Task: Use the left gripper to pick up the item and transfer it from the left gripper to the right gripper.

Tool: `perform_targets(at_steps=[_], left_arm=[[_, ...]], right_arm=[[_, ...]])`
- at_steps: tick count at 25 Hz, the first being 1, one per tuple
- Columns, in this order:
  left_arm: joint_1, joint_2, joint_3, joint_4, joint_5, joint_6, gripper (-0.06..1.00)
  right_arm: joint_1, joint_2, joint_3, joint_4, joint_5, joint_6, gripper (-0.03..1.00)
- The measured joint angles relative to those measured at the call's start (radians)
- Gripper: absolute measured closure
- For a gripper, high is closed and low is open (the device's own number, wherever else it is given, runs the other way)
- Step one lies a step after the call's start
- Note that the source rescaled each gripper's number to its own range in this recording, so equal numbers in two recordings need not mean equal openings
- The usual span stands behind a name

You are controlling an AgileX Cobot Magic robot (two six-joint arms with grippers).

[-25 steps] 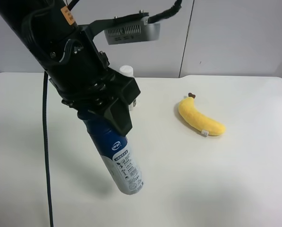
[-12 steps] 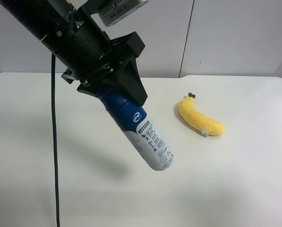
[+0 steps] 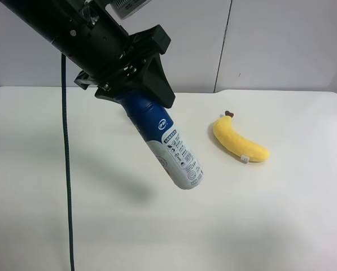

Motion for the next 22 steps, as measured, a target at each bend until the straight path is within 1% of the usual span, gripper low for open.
perform_targets(at_steps=[6,22], left_arm=[[0.000,0.000,0.000,-0.023,-0.004,0.007,0.94],[0.000,0.000,0.000,-0.026,0.014,0.009,0.94]], right_arm=[[0.000,0.000,0.000,0.000,0.000,0.000,-0.03],[0.000,0.000,0.000,0.000,0.000,0.000,-0.03]])
